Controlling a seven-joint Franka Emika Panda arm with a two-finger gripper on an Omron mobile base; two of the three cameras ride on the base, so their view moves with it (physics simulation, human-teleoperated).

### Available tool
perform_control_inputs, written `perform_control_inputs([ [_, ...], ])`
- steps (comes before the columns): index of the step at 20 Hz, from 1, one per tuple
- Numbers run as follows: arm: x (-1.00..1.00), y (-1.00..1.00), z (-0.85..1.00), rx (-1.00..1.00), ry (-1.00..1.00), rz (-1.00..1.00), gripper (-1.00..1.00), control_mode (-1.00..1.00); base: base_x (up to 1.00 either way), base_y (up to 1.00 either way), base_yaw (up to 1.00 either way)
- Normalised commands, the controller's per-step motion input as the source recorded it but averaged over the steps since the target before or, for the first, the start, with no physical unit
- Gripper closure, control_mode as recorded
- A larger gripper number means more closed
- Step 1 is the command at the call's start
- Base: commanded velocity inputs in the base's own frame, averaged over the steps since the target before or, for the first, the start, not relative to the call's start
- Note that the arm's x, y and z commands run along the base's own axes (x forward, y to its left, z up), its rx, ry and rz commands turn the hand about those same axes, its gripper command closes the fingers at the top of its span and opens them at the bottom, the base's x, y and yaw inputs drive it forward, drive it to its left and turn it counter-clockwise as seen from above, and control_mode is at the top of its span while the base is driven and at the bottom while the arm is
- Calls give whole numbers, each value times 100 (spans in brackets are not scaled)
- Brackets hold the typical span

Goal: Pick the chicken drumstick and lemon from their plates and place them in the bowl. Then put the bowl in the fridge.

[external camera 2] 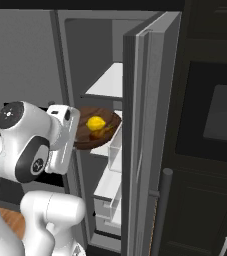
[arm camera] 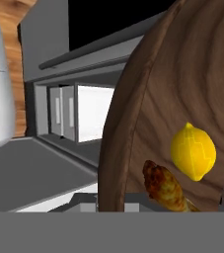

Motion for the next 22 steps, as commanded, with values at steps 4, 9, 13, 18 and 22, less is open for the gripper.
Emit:
perform_control_inputs([
  [4,15,11,47,-8,-5,2,100,-100,0,0,0],
  [9,16,0,47,0,-1,5,100,-100,0,0,0],
  [13,9,0,40,0,0,15,100,-100,0,0,0],
  [18,19,-5,19,-3,-7,14,100,-100,0,0,0],
  [22,25,-5,8,-4,-7,1,100,-100,0,0,0],
])
